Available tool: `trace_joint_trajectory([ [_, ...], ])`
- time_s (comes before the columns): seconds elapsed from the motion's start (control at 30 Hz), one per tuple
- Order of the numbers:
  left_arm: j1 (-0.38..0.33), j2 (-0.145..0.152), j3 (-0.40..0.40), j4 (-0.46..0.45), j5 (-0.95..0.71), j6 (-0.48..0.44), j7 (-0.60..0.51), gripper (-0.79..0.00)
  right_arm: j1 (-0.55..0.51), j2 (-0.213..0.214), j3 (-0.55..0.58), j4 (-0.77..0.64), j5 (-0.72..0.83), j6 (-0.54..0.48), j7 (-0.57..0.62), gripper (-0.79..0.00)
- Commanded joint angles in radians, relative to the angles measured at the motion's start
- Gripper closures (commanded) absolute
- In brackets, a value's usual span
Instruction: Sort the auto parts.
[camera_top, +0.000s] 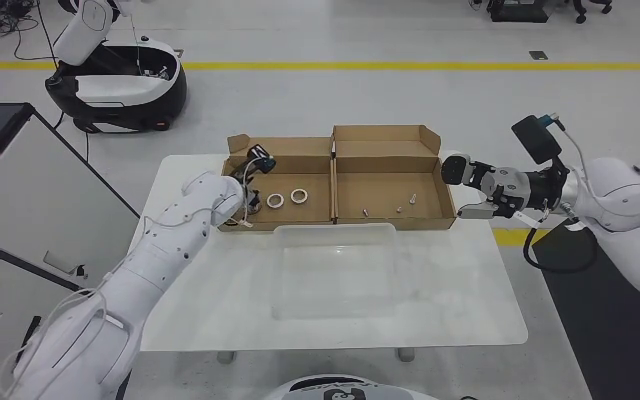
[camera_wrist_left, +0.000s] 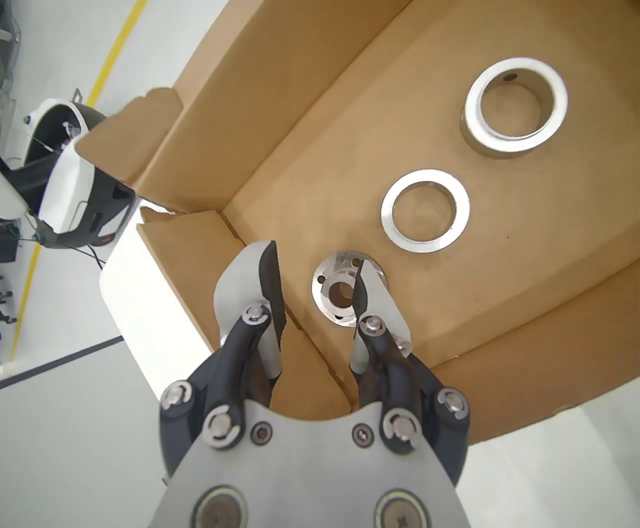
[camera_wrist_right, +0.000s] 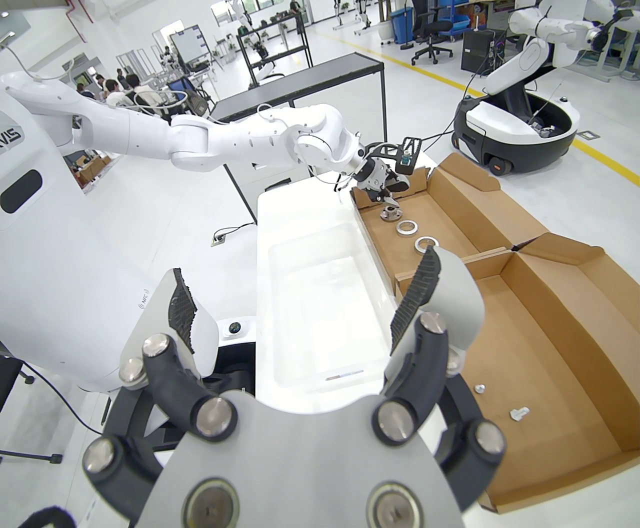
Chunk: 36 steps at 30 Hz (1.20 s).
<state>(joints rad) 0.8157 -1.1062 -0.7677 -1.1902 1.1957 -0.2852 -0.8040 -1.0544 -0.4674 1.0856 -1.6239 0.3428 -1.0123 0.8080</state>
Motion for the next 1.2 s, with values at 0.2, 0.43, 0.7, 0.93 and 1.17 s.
trace_joint_trajectory([
  [0.2,0.064,0.040,-0.120,-0.129,-0.125,-0.301,0.218,-0.785,0.000,0.000,0.000,0.000,0.000,0.000,0.000,-0.785],
  [0.43,0.134,0.076,-0.240,-0.258,-0.197,-0.484,0.359,-0.785,0.000,0.000,0.000,0.000,0.000,0.000,0.000,-0.785],
  [0.7,0.235,0.118,-0.371,-0.397,-0.269,-0.666,0.411,-0.785,0.000,0.000,0.000,0.000,0.000,0.000,0.000,-0.785],
  [0.93,0.336,0.156,-0.498,-0.512,-0.352,-0.727,0.406,-0.785,0.000,0.000,0.000,0.000,0.000,0.000,0.000,-0.785],
  [1.17,0.340,0.158,-0.502,-0.519,-0.354,-0.727,0.404,-0.785,0.000,0.000,0.000,0.000,0.000,0.000,0.000,-0.785],
])
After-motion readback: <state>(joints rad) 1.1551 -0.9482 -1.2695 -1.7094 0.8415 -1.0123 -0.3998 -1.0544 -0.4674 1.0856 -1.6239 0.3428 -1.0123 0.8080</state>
